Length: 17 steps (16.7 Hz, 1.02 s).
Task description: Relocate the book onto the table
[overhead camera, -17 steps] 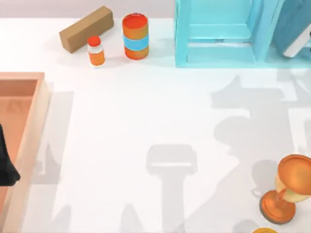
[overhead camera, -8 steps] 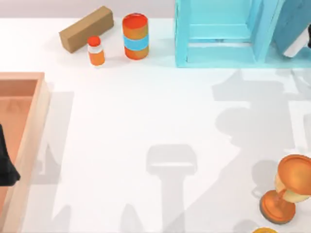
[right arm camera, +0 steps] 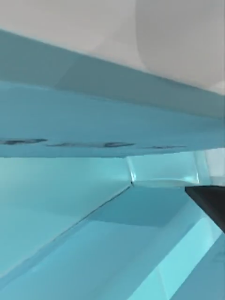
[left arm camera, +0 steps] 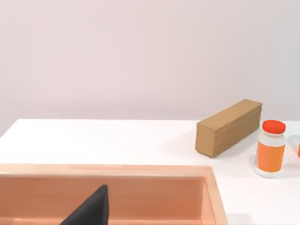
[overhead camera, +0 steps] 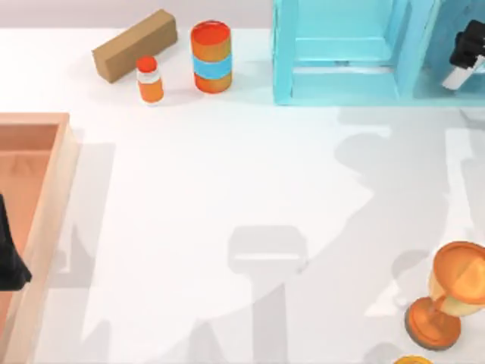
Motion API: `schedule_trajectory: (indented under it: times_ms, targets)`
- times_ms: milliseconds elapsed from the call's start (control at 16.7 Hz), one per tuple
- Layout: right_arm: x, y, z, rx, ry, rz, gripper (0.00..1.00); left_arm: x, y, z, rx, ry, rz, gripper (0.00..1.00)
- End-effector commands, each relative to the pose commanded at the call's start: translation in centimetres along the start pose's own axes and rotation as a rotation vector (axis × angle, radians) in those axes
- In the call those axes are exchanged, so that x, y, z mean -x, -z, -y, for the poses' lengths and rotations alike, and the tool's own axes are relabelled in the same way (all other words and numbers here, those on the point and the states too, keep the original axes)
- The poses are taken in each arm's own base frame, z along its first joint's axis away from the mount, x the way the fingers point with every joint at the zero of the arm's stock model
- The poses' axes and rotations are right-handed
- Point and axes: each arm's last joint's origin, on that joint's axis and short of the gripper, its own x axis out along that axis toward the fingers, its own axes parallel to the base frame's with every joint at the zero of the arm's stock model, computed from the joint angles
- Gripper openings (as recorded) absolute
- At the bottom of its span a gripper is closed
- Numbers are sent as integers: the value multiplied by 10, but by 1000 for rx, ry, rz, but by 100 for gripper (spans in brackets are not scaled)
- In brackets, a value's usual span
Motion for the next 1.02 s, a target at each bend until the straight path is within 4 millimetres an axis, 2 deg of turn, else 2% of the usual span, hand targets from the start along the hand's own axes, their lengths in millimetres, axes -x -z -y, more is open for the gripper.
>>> schedule_trajectory:
  times_ms: [300, 1020]
  targets:
    - [-3, 1, 0, 0, 0, -1, 100, 0, 0, 0, 0, 0, 0, 100]
    - [-3, 1, 0, 0, 0, -1, 10, 0, 0, 0, 0, 0, 0, 100]
